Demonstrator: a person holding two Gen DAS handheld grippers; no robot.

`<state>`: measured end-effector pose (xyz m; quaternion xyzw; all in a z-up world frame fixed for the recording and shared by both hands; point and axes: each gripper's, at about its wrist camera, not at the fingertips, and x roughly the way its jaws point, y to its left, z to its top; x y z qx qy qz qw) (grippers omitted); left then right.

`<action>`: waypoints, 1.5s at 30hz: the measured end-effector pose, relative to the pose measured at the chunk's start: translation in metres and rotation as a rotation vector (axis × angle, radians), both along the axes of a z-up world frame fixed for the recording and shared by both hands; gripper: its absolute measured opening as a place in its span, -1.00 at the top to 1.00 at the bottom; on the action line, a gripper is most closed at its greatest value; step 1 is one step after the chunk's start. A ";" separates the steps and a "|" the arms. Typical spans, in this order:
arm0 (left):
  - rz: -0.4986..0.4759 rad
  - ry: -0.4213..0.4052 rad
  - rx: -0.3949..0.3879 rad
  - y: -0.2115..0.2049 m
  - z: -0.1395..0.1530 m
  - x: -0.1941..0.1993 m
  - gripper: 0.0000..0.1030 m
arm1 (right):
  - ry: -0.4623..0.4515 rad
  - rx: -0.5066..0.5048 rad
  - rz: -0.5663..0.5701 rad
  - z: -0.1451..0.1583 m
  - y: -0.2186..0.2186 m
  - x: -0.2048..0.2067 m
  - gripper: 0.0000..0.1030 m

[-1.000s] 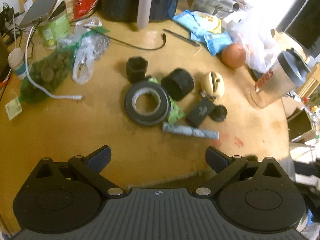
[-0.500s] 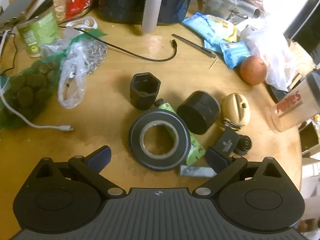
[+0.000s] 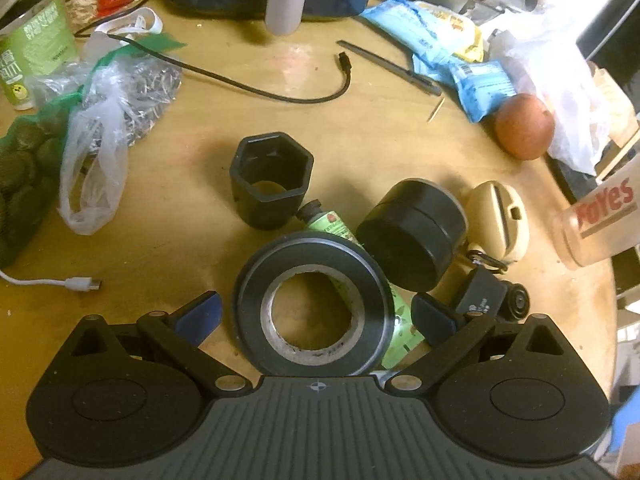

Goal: Organize objects
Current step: 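Grasp the black tape roll with the left tool while the right tool holds the jar, then carry the tape roll over the box with the left tool while the right tool releases the jar inside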

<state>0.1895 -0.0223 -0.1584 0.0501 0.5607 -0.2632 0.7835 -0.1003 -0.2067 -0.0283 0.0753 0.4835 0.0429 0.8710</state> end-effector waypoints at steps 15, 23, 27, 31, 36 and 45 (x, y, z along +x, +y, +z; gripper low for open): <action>-0.004 -0.061 0.003 0.004 0.010 -0.004 -0.74 | -0.002 0.010 -0.005 -0.001 -0.002 0.001 -0.10; 0.000 -0.089 -0.016 0.012 0.029 -0.014 -0.74 | -0.003 -0.004 0.033 0.000 0.005 0.006 -0.10; 0.011 -0.101 -0.027 0.019 0.043 -0.021 -0.74 | 0.001 -0.012 0.068 0.000 0.011 0.011 -0.10; 0.008 -0.113 -0.023 0.023 0.055 -0.031 -0.74 | 0.014 -0.028 0.107 0.000 0.017 0.016 -0.10; 0.014 -0.119 -0.023 0.030 0.071 -0.046 -0.74 | 0.024 -0.030 0.154 -0.001 0.024 0.020 -0.10; 0.012 -0.101 -0.023 0.047 0.093 -0.074 -0.74 | 0.039 -0.015 0.237 -0.004 0.034 0.021 -0.10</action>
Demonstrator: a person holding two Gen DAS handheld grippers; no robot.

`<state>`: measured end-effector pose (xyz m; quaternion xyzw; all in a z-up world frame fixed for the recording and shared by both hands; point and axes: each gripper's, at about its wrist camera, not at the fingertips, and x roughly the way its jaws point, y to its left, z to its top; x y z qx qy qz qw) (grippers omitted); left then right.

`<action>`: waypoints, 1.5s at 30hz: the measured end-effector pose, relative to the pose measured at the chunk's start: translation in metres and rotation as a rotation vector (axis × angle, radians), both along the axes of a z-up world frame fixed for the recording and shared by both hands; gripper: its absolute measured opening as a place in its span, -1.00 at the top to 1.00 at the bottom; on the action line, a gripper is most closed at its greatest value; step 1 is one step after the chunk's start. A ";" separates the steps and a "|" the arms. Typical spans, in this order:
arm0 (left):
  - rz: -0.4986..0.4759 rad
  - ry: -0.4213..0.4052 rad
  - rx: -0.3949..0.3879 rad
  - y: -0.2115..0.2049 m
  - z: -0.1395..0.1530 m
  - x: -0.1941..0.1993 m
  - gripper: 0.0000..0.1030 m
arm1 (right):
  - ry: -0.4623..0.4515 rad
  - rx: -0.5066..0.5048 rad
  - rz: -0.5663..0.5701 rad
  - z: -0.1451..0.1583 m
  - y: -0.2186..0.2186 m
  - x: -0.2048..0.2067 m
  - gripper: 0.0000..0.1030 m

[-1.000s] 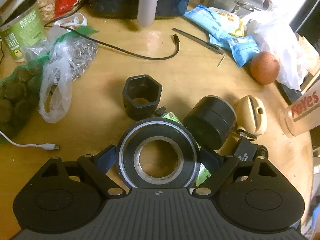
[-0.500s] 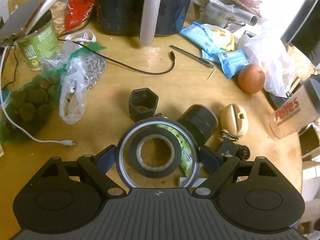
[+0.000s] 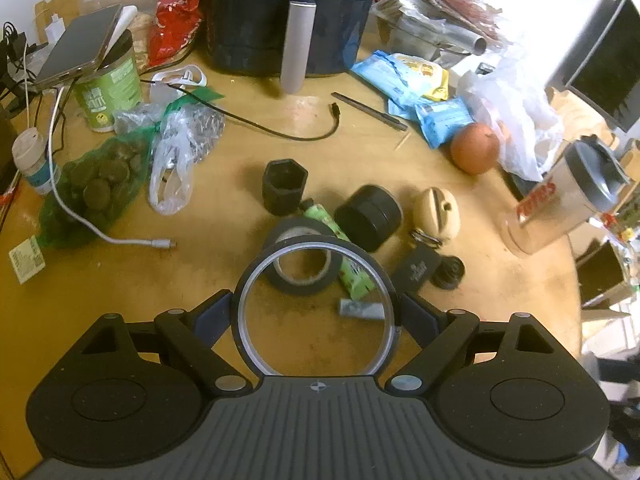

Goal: Organize objects
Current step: 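Carry the tape roll over the box with the left tool while the right tool releases the jar inside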

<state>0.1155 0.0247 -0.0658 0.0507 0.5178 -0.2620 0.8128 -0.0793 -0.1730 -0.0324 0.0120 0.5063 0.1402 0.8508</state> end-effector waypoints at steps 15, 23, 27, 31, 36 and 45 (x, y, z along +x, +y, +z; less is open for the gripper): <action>-0.069 0.083 0.066 0.014 0.008 -0.042 -0.74 | 0.061 -0.010 0.119 -0.015 0.022 0.003 -0.10; -0.105 0.159 0.104 0.019 -0.009 -0.061 -0.74 | 0.107 -0.056 0.183 -0.029 0.038 0.006 -0.10; -0.123 0.197 0.111 0.020 -0.018 -0.068 -0.74 | 0.125 -0.065 0.204 -0.035 0.041 0.008 -0.10; -0.141 0.214 0.126 0.015 -0.026 -0.072 -0.74 | 0.136 -0.085 0.218 -0.041 0.044 0.010 -0.09; -0.151 0.229 0.129 0.011 -0.030 -0.075 -0.74 | 0.148 -0.104 0.222 -0.047 0.046 0.012 -0.09; -0.139 0.233 0.145 0.008 -0.036 -0.074 -0.75 | 0.158 -0.124 0.215 -0.053 0.043 0.012 -0.10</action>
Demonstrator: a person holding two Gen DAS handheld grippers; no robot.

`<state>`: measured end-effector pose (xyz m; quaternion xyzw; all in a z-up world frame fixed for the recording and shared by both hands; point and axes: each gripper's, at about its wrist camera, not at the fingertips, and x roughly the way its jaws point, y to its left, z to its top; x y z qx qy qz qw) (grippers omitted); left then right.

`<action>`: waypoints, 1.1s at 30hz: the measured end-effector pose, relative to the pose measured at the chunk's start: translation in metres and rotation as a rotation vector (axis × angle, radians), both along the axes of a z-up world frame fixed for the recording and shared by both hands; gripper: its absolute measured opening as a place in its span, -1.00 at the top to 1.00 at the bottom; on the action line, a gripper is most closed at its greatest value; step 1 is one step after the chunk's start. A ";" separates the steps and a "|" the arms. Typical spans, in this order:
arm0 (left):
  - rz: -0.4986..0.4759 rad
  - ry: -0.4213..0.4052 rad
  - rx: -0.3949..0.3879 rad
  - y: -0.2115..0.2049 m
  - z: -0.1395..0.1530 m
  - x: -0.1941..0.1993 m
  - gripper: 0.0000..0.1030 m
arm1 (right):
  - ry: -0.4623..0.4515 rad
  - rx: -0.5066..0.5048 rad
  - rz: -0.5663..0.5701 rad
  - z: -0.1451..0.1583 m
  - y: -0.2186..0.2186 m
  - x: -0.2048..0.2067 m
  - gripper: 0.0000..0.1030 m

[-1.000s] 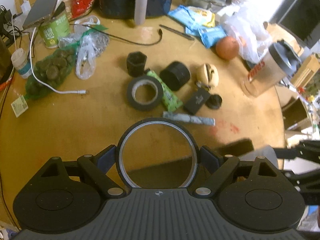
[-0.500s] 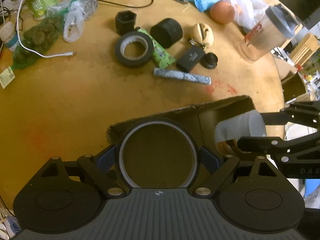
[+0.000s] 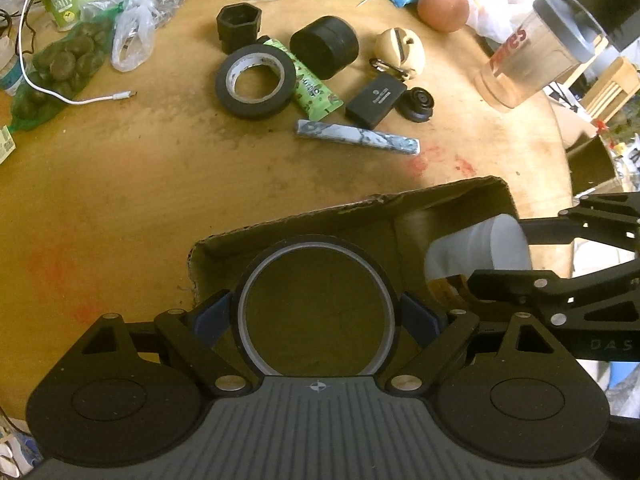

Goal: Organize objects
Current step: 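Carry the tape roll over the box with the left tool while the right tool releases the jar inside, then open the left tool to drop the tape roll into the box and withdraw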

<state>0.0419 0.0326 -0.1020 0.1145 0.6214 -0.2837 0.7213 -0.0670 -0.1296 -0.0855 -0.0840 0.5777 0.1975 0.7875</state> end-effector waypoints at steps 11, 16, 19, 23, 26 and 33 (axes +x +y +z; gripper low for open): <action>0.019 -0.029 0.036 -0.001 -0.001 -0.002 -0.76 | -0.065 -0.004 -0.013 0.009 -0.001 -0.003 -0.63; 0.047 -0.050 0.017 0.003 0.003 -0.002 -0.77 | -0.069 0.011 -0.028 0.011 -0.005 -0.005 -0.74; 0.059 -0.052 0.010 0.003 0.005 -0.001 -0.78 | -0.069 0.019 -0.038 0.011 -0.007 -0.006 -0.75; 0.062 -0.070 0.010 0.003 0.009 -0.003 -0.78 | -0.074 0.028 -0.047 0.013 -0.010 -0.007 -0.77; 0.063 -0.085 0.013 0.004 0.012 -0.003 -0.78 | -0.078 0.029 -0.051 0.013 -0.011 -0.008 -0.78; 0.092 -0.144 -0.002 0.009 0.019 -0.006 -0.78 | -0.092 0.032 -0.066 0.015 -0.015 -0.010 -0.87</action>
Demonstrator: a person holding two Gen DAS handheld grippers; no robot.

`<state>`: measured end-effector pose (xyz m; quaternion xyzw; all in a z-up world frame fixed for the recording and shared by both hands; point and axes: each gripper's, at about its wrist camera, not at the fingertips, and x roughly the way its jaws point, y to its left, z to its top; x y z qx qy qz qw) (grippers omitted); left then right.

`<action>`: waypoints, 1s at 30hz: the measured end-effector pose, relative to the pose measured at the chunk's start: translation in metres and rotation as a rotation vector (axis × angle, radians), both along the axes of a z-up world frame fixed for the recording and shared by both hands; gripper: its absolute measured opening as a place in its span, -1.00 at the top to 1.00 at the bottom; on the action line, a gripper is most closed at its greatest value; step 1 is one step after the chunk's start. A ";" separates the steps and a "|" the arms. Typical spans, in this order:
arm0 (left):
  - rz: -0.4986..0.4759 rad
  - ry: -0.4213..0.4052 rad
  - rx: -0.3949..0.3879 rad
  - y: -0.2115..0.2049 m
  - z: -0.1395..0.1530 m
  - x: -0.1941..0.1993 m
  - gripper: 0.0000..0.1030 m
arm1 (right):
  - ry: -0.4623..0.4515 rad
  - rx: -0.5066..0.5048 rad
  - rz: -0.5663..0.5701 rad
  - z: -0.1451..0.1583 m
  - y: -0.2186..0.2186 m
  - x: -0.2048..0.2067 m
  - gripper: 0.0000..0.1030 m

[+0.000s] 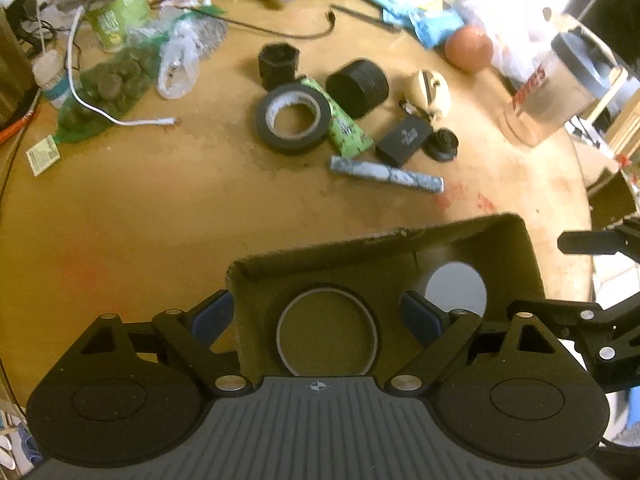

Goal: Organize objects
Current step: 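Open the left tool to drop the tape roll into the box and withdraw, then move the left tool to the second black tape roll on the table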

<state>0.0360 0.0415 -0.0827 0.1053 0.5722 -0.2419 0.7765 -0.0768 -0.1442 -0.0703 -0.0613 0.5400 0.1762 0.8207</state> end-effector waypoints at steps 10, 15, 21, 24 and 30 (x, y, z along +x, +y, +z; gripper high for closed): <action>0.017 -0.136 -0.044 0.005 0.015 -0.001 -1.00 | -0.015 0.012 -0.026 0.002 -0.004 -0.001 -0.87; 0.008 -0.169 -0.055 0.004 0.020 0.001 -1.00 | -0.035 0.015 -0.037 0.006 -0.007 0.000 -0.88; -0.060 -0.256 -0.007 -0.005 0.026 -0.002 -1.00 | -0.059 0.013 -0.069 0.009 -0.015 0.006 -0.88; -0.074 -0.283 0.021 -0.008 0.027 -0.001 -1.00 | -0.067 0.011 -0.082 0.010 -0.019 0.011 -0.88; -0.072 -0.286 0.024 -0.007 0.028 0.009 -1.00 | -0.085 0.003 -0.103 0.012 -0.026 0.020 -0.88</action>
